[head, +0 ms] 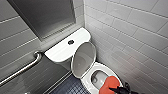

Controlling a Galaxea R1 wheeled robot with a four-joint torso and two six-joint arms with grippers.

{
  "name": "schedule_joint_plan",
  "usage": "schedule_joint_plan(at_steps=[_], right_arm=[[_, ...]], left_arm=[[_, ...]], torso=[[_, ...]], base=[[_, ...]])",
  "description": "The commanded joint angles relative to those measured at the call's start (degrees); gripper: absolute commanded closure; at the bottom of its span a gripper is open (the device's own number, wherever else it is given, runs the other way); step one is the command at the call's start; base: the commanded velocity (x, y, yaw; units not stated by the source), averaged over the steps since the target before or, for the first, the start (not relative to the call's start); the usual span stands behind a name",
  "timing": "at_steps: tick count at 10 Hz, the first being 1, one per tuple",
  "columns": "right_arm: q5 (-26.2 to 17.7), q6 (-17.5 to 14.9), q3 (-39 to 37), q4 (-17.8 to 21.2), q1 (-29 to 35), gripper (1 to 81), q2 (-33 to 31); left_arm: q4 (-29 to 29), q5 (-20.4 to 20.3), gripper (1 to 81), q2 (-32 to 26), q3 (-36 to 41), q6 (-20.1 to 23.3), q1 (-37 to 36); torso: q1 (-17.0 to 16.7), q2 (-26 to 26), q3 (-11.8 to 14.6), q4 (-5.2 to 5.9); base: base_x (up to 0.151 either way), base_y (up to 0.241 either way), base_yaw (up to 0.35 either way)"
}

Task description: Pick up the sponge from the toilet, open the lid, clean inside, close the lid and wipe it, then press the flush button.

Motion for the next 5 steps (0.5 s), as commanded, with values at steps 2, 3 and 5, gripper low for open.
schedule_joint_plan(at_steps=[2,3,5], right_arm=[[-8.0,1.3,-16.9,0.6,11.9,81.1,15.2],[-9.3,1.3,-20.0,1.3,13.1,81.1,18.5],[-9.9,1.3,-26.8,4.2,15.3,81.1,24.9]], left_arm=[[0.6,1.5,1.0,0.0,0.1,0.5,2.0],[0.6,1.6,1.0,0.0,0.1,0.4,2.0],[0.5,1.7,1.0,0.1,0.1,0.4,2.0]], torso=[[0.0,0.0,0.0,0.0],[0.0,0.0,0.0,0.0],[0.0,0.0,0.0,0.0]], base=[[0.0,0.0,0.0],[0.0,0.0,0.0],[0.0,0.0,0.0]])
